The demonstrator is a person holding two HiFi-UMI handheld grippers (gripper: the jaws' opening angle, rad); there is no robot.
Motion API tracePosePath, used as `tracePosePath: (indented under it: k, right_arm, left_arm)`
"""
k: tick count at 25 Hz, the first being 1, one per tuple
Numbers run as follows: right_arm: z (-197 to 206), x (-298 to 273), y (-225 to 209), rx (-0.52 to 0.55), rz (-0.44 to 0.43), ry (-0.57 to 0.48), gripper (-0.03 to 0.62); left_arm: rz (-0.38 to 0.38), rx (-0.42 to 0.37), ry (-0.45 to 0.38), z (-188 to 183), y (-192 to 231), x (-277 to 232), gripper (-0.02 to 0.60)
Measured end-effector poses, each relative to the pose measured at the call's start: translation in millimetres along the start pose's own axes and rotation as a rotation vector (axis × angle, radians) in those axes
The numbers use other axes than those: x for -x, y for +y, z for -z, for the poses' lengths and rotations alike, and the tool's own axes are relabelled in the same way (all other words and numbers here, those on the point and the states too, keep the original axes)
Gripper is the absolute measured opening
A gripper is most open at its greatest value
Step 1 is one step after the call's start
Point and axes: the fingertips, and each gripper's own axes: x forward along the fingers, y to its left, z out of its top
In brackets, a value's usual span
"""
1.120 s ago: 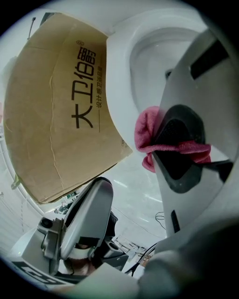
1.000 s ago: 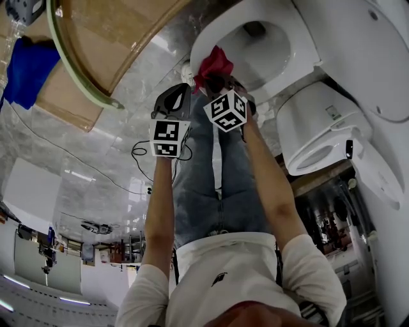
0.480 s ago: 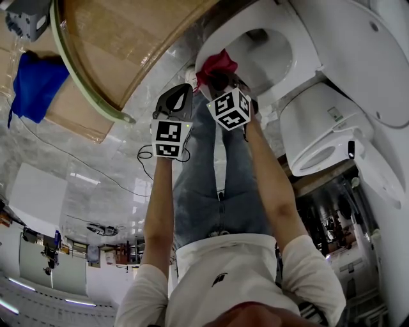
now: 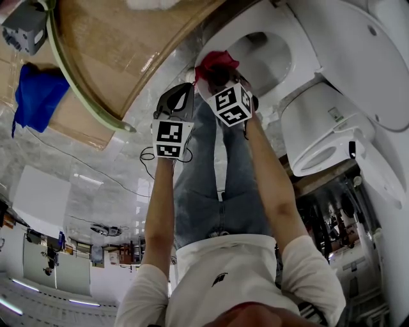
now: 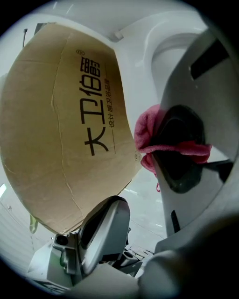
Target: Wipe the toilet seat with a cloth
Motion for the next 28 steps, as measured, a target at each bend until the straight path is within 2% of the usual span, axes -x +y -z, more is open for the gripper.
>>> tracePosePath:
  k: [17, 28]
  right_arm:
    - [-25.6, 1.2, -42.4, -0.042, 0.029, -0.064, 0.011]
    - [-34.3, 6.7, -78.8, -0.087, 0.054, -0.125, 0.012]
  left_arm:
    - [0.004, -0.038, -0.008, -33.1, 3.8, -21.8, 0.009]
    - [-0.010, -0.082, -0.001, -54.7, -8.9, -39.7, 0.009]
